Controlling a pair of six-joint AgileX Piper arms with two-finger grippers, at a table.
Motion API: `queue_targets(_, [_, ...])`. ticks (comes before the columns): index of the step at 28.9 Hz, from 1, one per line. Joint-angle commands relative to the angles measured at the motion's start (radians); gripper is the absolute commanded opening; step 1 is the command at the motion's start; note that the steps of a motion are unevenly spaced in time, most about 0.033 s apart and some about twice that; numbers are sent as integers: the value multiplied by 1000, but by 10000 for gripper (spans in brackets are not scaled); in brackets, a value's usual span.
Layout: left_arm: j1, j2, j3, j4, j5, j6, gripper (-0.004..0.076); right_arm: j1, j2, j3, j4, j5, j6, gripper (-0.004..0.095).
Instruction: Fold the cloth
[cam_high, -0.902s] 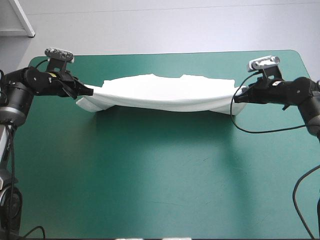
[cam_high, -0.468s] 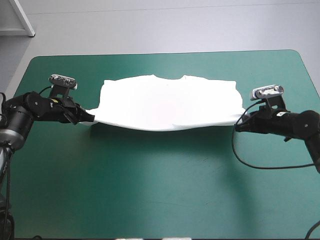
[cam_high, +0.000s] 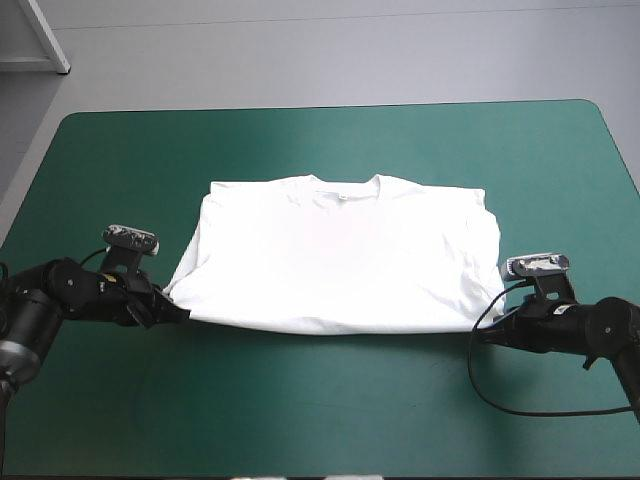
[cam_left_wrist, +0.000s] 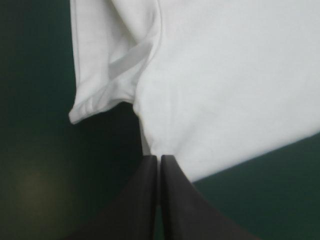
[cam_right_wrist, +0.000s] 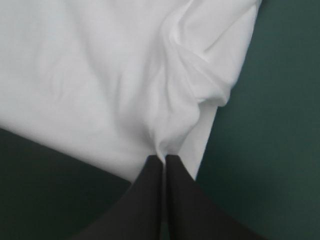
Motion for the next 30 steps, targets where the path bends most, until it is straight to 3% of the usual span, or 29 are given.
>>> queue_targets(1, [0,-77,60,-18,21,-31,19,-7,-48,19,-35,45,42,-13])
queue_targets(12, [0,-135,190,-16,50,-41,19,-7,-90,89,-38,95,96,-8])
queue_targets(16, [0,-135,190,-20,49,-41,23,-7,-90,93,-38,89,76,120])
queue_targets(18, [0,-135,190,-20,59,-40,70,-7,-90,93,-38,87,74,234])
queue_targets(21, [0,-135,190,-20,88,-37,256,-7,-90,93,-34,85,74,415])
queue_targets(24, [0,-141,178,-30,124,-72,455,-7,-114,81,-34,62,81,451])
queue_targets(27, [0,-197,123,-23,60,-107,465,-7,-169,27,-36,12,84,419])
queue_targets(30, [0,-254,-36,-23,-85,-159,445,-7,-222,-132,-40,-66,111,414])
